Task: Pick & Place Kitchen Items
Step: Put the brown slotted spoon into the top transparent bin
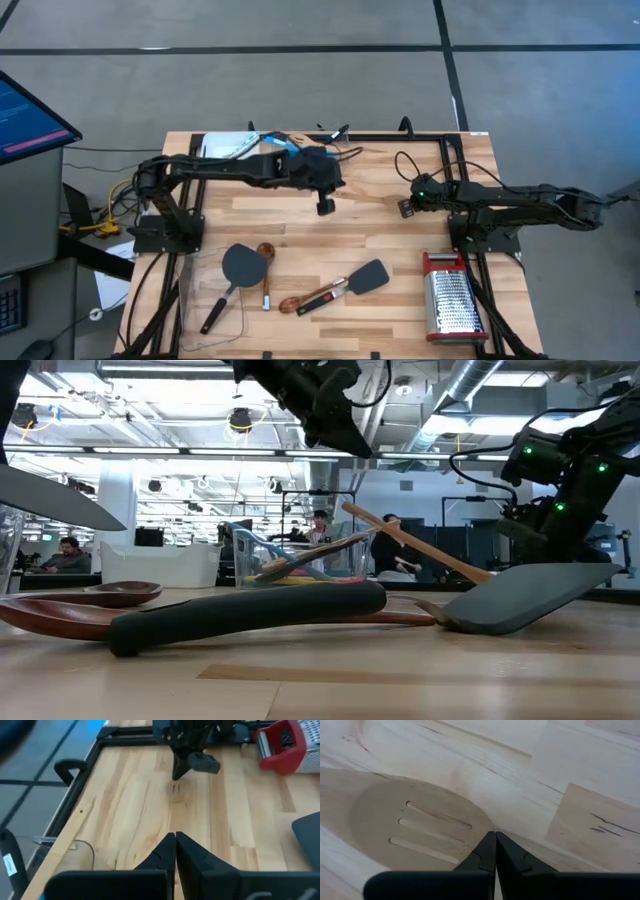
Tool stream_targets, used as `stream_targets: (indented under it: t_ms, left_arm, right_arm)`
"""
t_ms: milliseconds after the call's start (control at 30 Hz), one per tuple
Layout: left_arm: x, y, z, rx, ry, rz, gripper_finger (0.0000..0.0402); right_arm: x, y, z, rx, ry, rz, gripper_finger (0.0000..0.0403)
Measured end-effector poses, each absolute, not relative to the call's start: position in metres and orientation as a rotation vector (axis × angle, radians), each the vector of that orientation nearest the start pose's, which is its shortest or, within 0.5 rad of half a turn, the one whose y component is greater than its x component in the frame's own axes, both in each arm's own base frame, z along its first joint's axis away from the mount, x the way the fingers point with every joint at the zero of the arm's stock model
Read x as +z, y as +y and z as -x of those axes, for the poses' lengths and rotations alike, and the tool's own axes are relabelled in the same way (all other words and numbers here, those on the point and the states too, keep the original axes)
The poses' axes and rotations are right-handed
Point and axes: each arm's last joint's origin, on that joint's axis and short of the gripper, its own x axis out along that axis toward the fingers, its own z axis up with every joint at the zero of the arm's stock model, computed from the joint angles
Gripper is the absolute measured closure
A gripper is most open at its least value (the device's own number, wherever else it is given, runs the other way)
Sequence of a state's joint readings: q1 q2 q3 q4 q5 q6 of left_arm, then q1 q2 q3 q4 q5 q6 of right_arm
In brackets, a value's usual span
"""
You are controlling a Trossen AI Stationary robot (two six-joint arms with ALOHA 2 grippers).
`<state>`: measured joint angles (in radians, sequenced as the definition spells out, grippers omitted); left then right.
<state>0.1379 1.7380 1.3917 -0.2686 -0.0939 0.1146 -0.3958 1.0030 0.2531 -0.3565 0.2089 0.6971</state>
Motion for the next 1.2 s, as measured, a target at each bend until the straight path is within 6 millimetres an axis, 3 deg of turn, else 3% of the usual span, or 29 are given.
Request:
stream_targets:
  t_ms: [300, 667, 800, 1067, 1200]
  left_arm:
    - [0.228, 0.063, -0.416, 0.119, 0.773, -0.117, 0.0400]
    - [0.262, 0.099, -0.441, 0.138, 0.902, -0.178, 0.0400]
    - [0.256, 0.106, -0.451, 0.126, 0.953, -0.205, 0.0400]
    - [0.244, 0.098, -0.483, 0.094, 0.924, -0.218, 0.0400]
    - [0.244, 0.090, -0.482, 0.079, 0.950, -0.192, 0.0400]
  right_arm:
    - [0.117, -0.060, -0.128, -0.899, 0.894, -0.688, 0.0403]
    - [0.117, -0.060, -0.128, -0.898, 0.895, -0.685, 0.0403]
    - [0.117, -0.060, -0.128, -0.897, 0.894, -0.685, 0.0403]
    - [0.117, -0.060, -0.128, -0.897, 0.893, -0.684, 0.0403]
    - [0.117, -0.060, -0.128, -0.886, 0.901, -0.667, 0.0403]
